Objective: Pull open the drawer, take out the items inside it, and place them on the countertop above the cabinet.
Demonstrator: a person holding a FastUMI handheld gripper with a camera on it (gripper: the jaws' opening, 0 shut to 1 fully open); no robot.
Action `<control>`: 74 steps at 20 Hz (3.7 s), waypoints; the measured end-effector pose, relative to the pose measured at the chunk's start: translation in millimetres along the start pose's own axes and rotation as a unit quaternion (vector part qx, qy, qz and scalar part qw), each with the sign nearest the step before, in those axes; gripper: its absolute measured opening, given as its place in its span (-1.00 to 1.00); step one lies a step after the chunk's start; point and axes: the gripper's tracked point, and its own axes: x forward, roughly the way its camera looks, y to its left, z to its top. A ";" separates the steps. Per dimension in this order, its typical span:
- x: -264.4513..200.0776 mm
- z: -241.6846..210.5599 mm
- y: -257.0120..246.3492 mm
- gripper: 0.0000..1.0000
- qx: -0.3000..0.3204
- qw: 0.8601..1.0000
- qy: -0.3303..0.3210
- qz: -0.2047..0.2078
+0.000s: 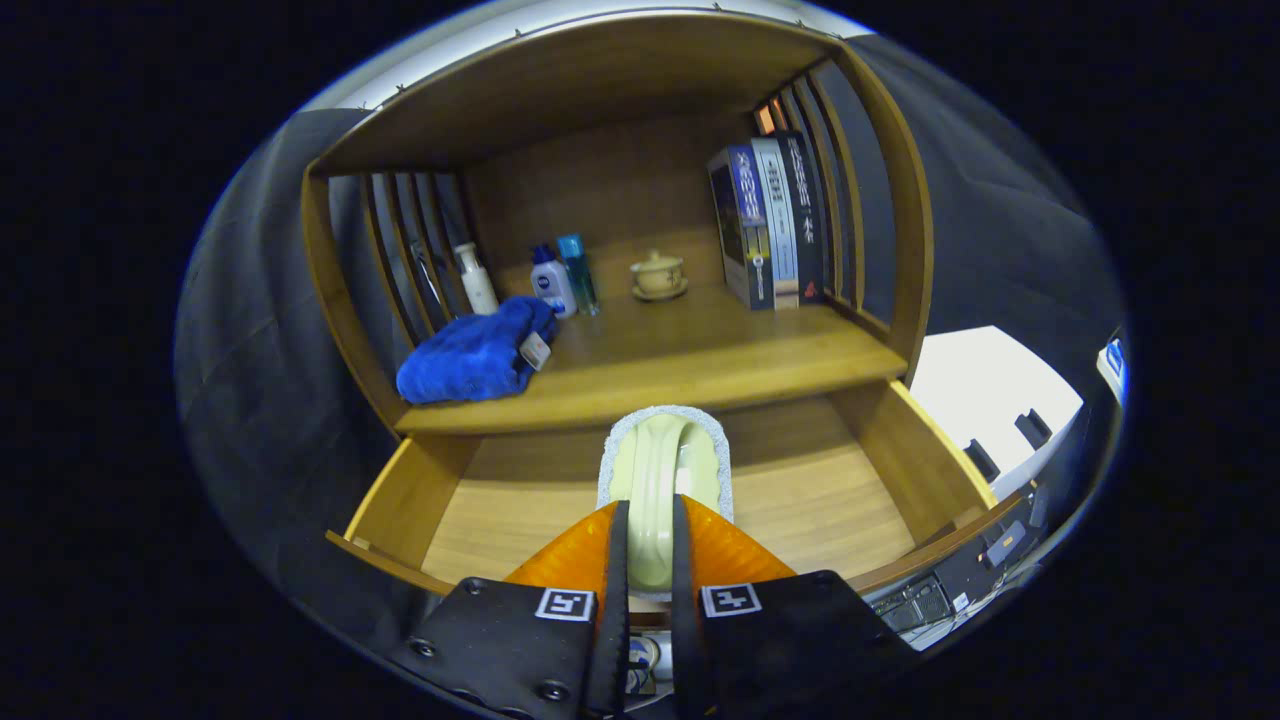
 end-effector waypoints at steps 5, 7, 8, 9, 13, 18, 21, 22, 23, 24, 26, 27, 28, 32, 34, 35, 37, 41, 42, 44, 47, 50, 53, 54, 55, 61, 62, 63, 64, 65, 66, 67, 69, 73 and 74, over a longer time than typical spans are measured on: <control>4.1 78.1 22.2 -0.49 -0.036 0.998 -0.060 0.010; 22.4 104.6 26.9 -0.49 -0.054 0.996 -0.069 0.008; 35.5 112.2 27.0 -0.49 -0.061 0.996 -0.065 0.006; 50.2 118.9 27.2 -0.49 -0.060 0.996 -0.062 0.006; 105.9 126.7 28.7 -0.49 -0.023 0.999 -0.014 0.019; 149.3 116.8 15.6 -0.49 -0.004 0.998 0.055 0.000; 165.0 107.0 9.1 -0.49 0.002 0.997 0.082 -0.010; 169.5 104.4 7.1 -0.49 0.007 0.996 0.090 -0.011; 172.4 104.0 7.9 -0.48 0.009 0.996 0.091 -0.009; 175.1 105.7 6.1 -0.48 0.010 0.996 0.087 -0.011; 176.3 103.0 6.3 -0.46 0.009 0.996 0.090 -0.013; 176.9 102.5 6.7 -0.44 0.011 0.996 0.092 -0.012; 177.7 103.3 6.0 -0.43 0.014 0.996 0.088 -0.013; 178.3 102.6 4.6 -0.35 0.012 0.996 0.089 -0.014; 177.4 101.2 6.8 -0.12 0.011 0.996 0.090 -0.010; 177.4 102.1 6.3 0.02 0.010 0.996 0.087 -0.012; 177.2 103.4 8.9 0.37 0.010 0.997 0.082 -0.011; 175.7 107.5 4.6 0.80 0.000 0.997 0.073 -0.024; 174.8 109.0 3.6 0.90 0.000 0.998 0.063 -0.029; 167.5 116.3 5.9 1.00 -0.003 0.998 0.046 -0.030; 146.8 131.4 10.4 0.97 -0.015 0.999 0.009 -0.027; 116.9 150.8 16.3 0.97 -0.019 0.998 -0.056 -0.032; 81.0 154.1 33.8 0.97 -0.035 0.994 -0.100 -0.019; 67.4 150.8 39.9 0.97 -0.040 0.993 -0.114 -0.015; 55.6 149.2 47.1 0.97 -0.040 0.991 -0.130 -0.009; -5.3 117.3 74.6 0.97 -0.046 0.982 -0.180 0.019; -12.3 110.0 76.3 0.97 -0.046 0.981 -0.188 0.022; -18.7 102.0 77.5 0.96 -0.046 0.980 -0.195 0.023; -24.2 95.0 79.6 0.96 -0.047 0.978 -0.200 0.026; -28.3 86.8 81.3 0.96 -0.047 0.978 -0.203 0.029; -32.2 78.8 82.1 0.96 -0.047 0.978 -0.203 0.029; -34.3 70.0 82.2 0.97 -0.049 0.978 -0.200 0.031; -42.9 56.3 79.6 0.97 -0.056 0.978 -0.198 0.029; -53.1 31.3 67.0 0.97 -0.070 0.974 -0.216 0.006; -54.8 24.9 65.6 0.97 -0.070 0.973 -0.221 0.004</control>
